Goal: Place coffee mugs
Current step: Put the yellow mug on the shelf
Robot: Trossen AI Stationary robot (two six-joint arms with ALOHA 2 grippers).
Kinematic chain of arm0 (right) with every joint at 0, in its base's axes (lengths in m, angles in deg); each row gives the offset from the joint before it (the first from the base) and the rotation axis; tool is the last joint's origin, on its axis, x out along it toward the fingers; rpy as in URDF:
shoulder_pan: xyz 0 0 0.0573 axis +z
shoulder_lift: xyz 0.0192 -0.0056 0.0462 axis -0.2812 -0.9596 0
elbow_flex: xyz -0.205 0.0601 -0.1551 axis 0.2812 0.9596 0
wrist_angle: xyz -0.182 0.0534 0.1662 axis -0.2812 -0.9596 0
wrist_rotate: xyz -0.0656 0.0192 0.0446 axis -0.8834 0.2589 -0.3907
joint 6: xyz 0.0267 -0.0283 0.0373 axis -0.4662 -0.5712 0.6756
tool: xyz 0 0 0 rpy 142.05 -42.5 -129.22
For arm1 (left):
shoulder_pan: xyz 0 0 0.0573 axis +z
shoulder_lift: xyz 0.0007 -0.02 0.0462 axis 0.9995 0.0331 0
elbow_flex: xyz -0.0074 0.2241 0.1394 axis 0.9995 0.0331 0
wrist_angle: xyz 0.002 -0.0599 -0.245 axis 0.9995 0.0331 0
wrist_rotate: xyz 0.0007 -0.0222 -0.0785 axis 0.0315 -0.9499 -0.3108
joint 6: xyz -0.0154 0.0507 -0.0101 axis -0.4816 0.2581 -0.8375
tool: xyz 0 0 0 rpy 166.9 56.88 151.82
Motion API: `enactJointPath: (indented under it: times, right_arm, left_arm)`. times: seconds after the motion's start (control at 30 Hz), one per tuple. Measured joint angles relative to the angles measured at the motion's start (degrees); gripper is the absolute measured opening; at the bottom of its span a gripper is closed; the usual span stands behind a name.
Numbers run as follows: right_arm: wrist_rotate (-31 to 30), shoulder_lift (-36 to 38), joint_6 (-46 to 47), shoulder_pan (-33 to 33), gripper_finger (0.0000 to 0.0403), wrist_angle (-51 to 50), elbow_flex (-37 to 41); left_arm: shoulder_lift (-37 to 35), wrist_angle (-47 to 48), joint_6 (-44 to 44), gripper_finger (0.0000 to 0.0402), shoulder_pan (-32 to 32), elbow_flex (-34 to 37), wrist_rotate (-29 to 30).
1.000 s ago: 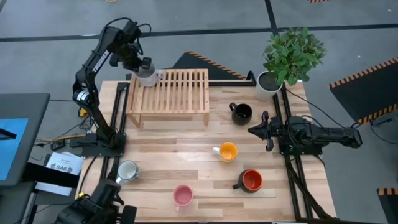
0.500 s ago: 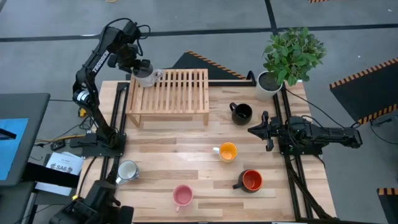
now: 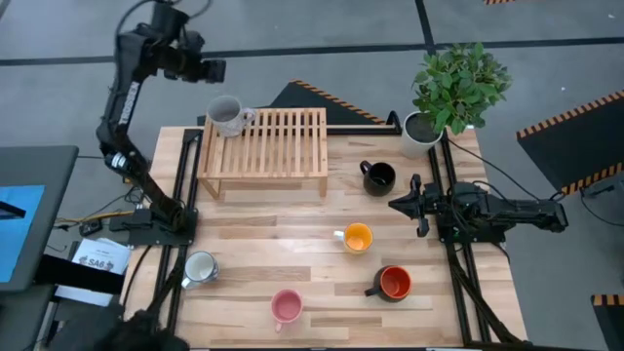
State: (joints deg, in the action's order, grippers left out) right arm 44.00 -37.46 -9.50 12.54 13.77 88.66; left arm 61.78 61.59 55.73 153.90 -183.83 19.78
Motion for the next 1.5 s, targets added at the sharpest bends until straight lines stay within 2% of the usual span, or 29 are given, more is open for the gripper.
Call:
enactJointPath:
  times: [0.17, 0.3, 0.43, 0.57, 0.67, 0.8, 0.9, 1.0, 1.1, 1.23, 1.37, 1.5]
  right_arm:
    - [0.0, 0.0, 0.0, 0.0, 0.0051, 0.0, 0.0]
    - [0.0, 0.0, 0.0, 0.0, 0.0051, 0.0, 0.0]
    - [0.0, 0.0, -0.5, 0.0, 0.0051, 0.0, 0.0]
    - [-2.8, 0.0, -11.3, -0.2, 0.0051, 0.8, 0.0]
    - [-3.0, 0.0, -12.6, -0.2, 0.0051, 11.2, 0.0]
    - [-4.6, 0.0, -12.6, -0.2, 0.0051, 31.7, 0.0]
    - [-8.8, 0.2, -12.6, -0.2, 0.0051, 44.9, -0.7]
    - [-13.8, 0.2, -12.6, -0.2, 0.0051, 54.1, -2.0]
    - [-16.2, -0.1, -14.0, -0.2, 0.0051, 54.3, -2.3]
    - [-16.4, -2.7, -12.2, -0.5, 0.0051, 54.5, -2.4]
    - [-16.4, -8.6, -6.3, -0.5, 0.0051, 57.7, -2.9]
    - [-16.4, -16.3, -0.2, -0.5, 0.0051, 57.9, -6.5]
  left_arm:
    - [-8.5, -12.4, -0.6, 0.0179, -6.1, 3.2, -0.1]
    - [-16.7, -22.5, 2.4, 0.0179, -14.1, 11.5, -0.7]
    - [-27.2, -37.6, 2.7, 0.0179, -22.2, 27.0, -2.3]
    - [-38.2, -57.6, -1.1, 0.0179, -29.0, 46.2, -7.7]
    - [-45.2, -72.7, -4.8, 0.0179, -33.5, 58.1, -11.8]
    - [-51.7, -85.3, -6.4, 0.0179, -37.4, 68.0, -10.8]
    - [-54.8, -86.3, -3.6, 0.0179, -37.8, 70.8, -9.4]
    - [-56.3, -82.6, -1.9, 0.0179, -37.8, 70.8, -9.3]
    - [-56.6, -80.6, -0.4, 0.0179, -37.8, 70.8, -9.6]
    - [-55.2, -80.0, 1.4, 0.0179, -37.8, 70.8, -10.7]
    - [-52.4, -79.8, -0.1, 0.0179, -37.8, 70.8, -10.7]
    - [-49.3, -79.8, -3.5, 0.0179, -37.8, 70.8, -10.7]
